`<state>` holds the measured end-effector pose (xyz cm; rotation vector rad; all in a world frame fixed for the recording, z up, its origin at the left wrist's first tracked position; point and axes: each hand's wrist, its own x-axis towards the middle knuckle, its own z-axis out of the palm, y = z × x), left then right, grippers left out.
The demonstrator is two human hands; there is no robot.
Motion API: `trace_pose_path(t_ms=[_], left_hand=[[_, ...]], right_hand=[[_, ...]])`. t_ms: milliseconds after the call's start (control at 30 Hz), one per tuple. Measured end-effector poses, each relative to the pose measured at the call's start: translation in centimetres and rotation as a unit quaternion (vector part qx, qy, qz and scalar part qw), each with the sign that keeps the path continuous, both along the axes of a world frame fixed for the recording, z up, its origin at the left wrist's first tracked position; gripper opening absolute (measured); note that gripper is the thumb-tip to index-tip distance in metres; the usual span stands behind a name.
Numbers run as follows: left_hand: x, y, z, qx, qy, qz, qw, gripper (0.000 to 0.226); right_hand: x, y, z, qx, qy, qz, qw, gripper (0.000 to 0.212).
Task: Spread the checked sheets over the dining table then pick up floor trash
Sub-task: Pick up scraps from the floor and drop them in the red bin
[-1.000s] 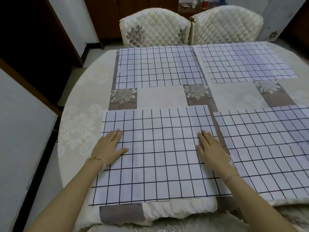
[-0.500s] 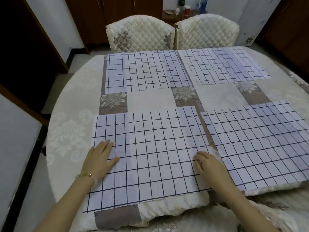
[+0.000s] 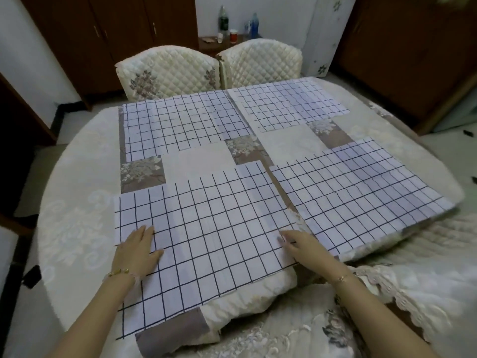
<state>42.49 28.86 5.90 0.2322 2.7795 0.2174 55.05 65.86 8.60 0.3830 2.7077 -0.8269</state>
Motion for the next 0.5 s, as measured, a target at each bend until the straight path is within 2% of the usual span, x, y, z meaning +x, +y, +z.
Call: trace_pose_path(t_ms=[67,133,200,300,367,500], left_hand=[[1.0,2.8,1.4,0.087,0.007,-0.007,0.996,0.06],[2.5,6.6,3.0,0.19,-0.014,-0.022,0.981,0.047],[4.6,10.8,4.5,0.264,-0.036,-0.079,0.961,0.033],[8.8,17.2,7.2,0.357,-0.081,-0.152,0.918,0.017],[12.5,21.1,9.1,0.403,-0.12,-0.198,0.885,0.013],[19.3,26.9,10.6,0.433,-0.175,-0.293,0.834,0.012]], right_hand=[[1.6,0.5,1.8,-0.059,0.044,-0.095,0.993,0.032],[4.6,1.2,3.9,-0.118,0.12,-0.178,0.969,0.027],[9.0,1.6,5.9,-0.175,0.196,-0.267,0.927,0.019],[17.6,1.6,6.5,-0.203,0.279,-0.416,0.841,0.017],[23.6,0.9,4.9,-0.196,0.273,-0.507,0.794,0.015],[33.4,-2.7,-1.5,-0.231,0.176,-0.637,0.714,0.014]])
